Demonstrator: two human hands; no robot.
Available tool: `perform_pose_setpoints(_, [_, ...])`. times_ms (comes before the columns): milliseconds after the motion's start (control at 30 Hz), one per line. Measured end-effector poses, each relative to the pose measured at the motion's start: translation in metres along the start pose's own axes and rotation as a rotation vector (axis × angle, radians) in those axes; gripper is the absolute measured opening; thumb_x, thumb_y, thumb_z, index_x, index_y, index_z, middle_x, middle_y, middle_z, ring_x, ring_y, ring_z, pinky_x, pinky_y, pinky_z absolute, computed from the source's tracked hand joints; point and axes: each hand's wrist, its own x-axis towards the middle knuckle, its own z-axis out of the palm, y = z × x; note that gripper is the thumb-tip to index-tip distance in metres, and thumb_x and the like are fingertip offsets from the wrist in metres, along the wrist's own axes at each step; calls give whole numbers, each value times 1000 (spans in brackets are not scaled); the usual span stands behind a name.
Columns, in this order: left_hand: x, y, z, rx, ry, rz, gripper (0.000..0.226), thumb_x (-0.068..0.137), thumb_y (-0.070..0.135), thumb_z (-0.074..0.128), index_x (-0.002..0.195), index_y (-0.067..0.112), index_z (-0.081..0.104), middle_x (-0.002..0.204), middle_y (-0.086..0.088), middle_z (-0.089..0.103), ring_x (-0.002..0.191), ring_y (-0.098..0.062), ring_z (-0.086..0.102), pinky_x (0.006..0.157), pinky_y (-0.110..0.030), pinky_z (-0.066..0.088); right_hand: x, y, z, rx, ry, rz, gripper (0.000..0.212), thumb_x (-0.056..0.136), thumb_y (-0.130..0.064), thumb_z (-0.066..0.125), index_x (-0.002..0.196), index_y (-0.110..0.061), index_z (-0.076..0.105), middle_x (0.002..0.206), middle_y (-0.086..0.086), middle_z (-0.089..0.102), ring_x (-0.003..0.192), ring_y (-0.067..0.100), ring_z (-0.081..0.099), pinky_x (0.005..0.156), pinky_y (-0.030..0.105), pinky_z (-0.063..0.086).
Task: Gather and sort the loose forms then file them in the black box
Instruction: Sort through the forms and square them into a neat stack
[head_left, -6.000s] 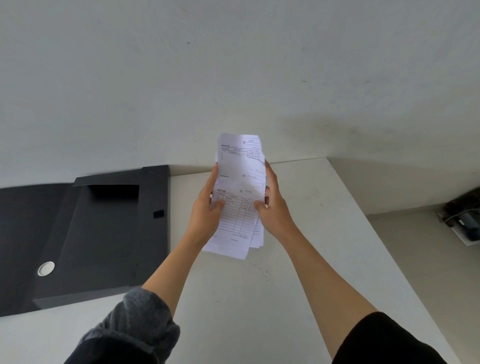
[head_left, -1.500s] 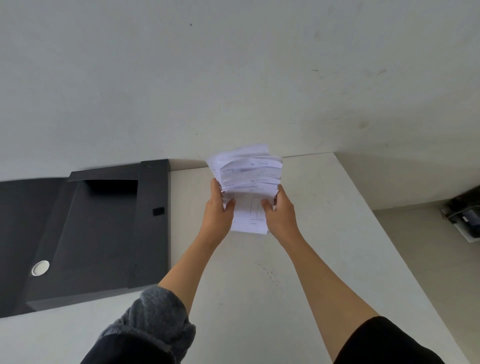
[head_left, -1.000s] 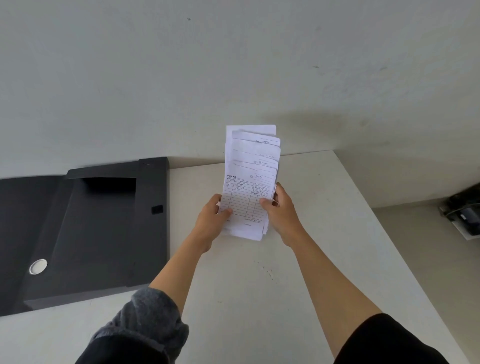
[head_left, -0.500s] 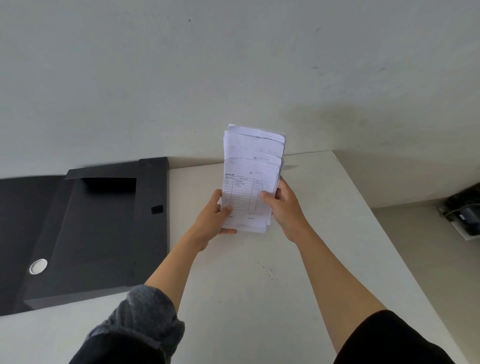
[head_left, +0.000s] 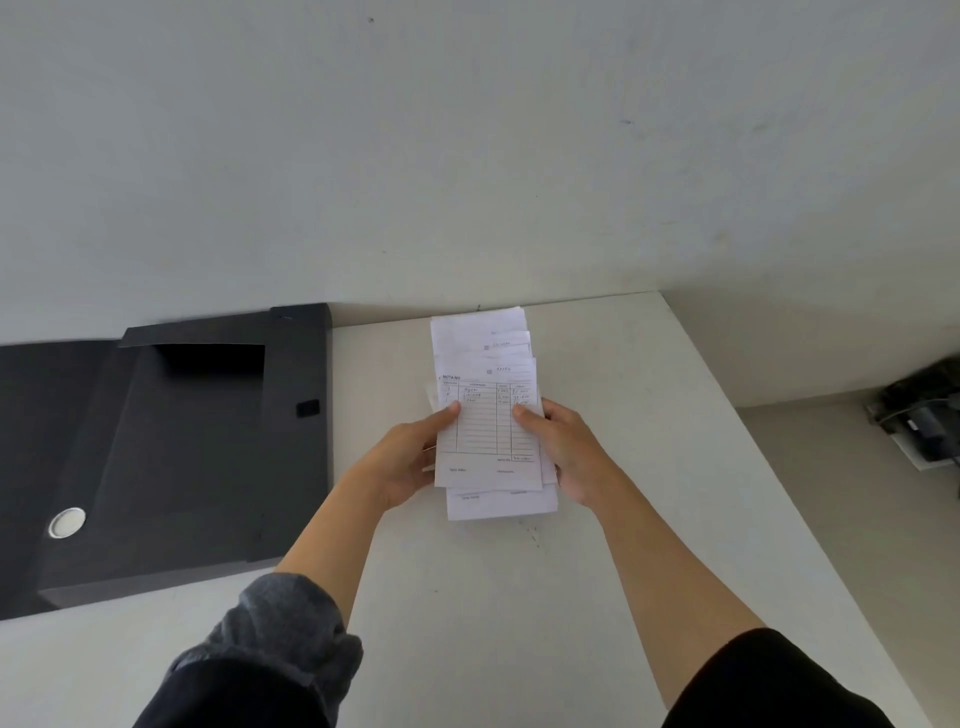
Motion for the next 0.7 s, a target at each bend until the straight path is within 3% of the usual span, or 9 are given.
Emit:
perform_pose_setpoints(100, [4, -4, -2, -171, 41, 44, 31, 89, 10, 60, 119, 5, 60, 104, -9, 70, 95, -24, 65, 86, -35, 54, -1, 5, -2, 4, -60, 126, 19, 94, -18, 55, 109, -11, 65, 104, 9, 71, 94, 25, 69, 82, 40, 57])
perform_pose_setpoints(200, [4, -4, 0, -116, 63, 136, 33, 87, -3, 56, 117, 12, 60, 111, -9, 69, 93, -23, 66, 78, -33, 58, -1, 7, -3, -22, -109, 171, 24, 95, -17, 53, 116, -9, 62, 114, 11, 69, 103, 28, 67, 90, 44, 54])
perform_pose_setpoints(333, [0, -3, 3, 143, 77, 233, 47, 92, -3, 50, 124, 31, 44, 108, -2, 67, 96, -23, 66, 74, -37, 56, 0, 6, -1, -110, -74, 136, 29, 95, -13, 48, 124, -15, 56, 122, 6, 66, 109, 25, 63, 92, 40, 52])
perform_pose_setpoints(433, [-1, -1, 7, 269, 31, 286, 49, 92, -3, 43, 125, 32, 38, 117, -3, 63, 106, -23, 62, 83, -38, 54, -1, 2, 3, -230, -73, 63, 32, 96, -9, 45, 126, -17, 51, 124, 2, 62, 111, 21, 60, 84, 30, 50])
perform_pose_setpoints(567, [0, 2, 9, 263, 38, 326, 53, 90, -8, 39, 128, 28, 35, 121, -2, 60, 110, -23, 59, 81, -32, 52, -2, -8, 6, -413, -68, -65, 30, 96, -11, 47, 125, -16, 49, 124, 3, 61, 112, 21, 59, 90, 31, 49])
perform_pose_setpoints(700, [1, 2, 10, 157, 59, 361, 53, 89, -9, 43, 124, 31, 36, 118, -2, 60, 114, -28, 57, 85, -39, 53, 1, -17, 6, -548, -104, -88, 37, 91, -5, 54, 126, -17, 45, 123, 2, 60, 112, 22, 58, 95, 36, 49])
